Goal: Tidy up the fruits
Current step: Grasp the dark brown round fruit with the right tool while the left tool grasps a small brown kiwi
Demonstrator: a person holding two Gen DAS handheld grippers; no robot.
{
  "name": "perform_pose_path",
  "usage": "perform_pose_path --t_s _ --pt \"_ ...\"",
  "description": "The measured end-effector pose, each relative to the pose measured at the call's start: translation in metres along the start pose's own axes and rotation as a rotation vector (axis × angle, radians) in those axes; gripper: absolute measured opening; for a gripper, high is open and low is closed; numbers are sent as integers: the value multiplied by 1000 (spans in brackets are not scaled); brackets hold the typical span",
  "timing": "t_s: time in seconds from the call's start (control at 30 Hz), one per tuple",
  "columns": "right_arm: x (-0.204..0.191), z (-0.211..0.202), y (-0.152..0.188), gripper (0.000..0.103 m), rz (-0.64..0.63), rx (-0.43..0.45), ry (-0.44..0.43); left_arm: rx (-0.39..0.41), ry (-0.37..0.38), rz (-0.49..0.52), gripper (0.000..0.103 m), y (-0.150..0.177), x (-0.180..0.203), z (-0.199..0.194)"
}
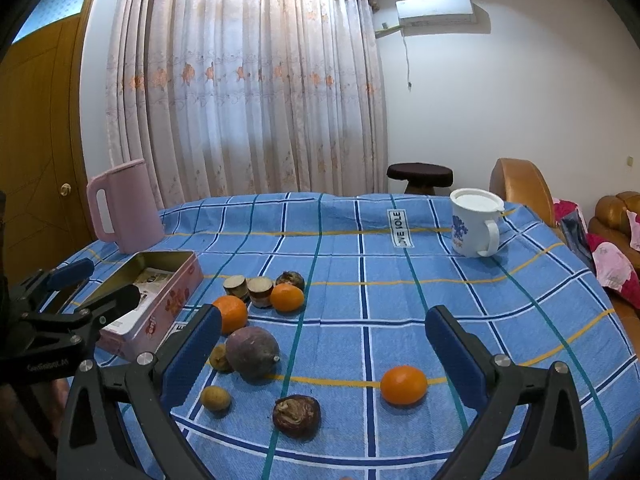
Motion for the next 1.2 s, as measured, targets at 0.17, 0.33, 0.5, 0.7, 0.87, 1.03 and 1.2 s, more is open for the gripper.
perform_pose_path --t_s 0.17,0.33,0.5,0.7,0.87,1.03,1.2 --pt "12 5 12 102 9 -32 37 -38 3 10 103 17 3 9" --pt "9 15 35 101 -25 -94 32 -75 19 32 103 32 13 19" --pt "-3 29 54 87 -86 -156 3 -107 48 27 102 43 20 26" --pt "-10 49 70 75 -104 -238 -46 -82 59 64 97 45 33 23" --pt "-11 61 80 43 -103 -288 -90 -137 98 75 91 52 42 33" --pt "-7 58 80 42 -93 -273 -115 -193 157 63 68 58 49 42" --pt "3 53 75 42 -73 -244 -94 -269 216 54 58 69 60 55"
Point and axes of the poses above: each gripper's, at about its wrist camera, not at the fingertips, and z roughly the way its jaws point, x to its right, y to its underside, the point moved 3 cm from there along z, roughly the way its jaws point, and after that the axes turned 2 degrees about -x, right-handed, at the moved point
